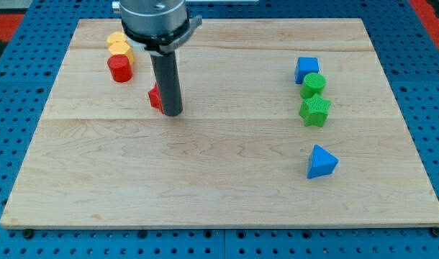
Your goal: Move red star closer to red circle
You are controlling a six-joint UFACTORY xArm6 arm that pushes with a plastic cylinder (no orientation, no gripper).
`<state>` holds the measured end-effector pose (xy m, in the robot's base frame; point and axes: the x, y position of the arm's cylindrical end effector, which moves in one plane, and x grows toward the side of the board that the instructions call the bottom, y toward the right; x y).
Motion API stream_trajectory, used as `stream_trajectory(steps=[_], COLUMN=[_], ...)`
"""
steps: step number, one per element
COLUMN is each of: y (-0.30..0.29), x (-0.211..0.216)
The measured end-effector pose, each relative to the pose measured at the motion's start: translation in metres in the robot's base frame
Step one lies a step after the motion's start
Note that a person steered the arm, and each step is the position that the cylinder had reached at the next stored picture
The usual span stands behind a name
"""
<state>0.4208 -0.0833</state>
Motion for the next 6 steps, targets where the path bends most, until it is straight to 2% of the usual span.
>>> stream_trajectory(steps=[2, 4, 6], y=[-0.041, 0.018, -0.045], x=[-0.004, 0.015, -0.026])
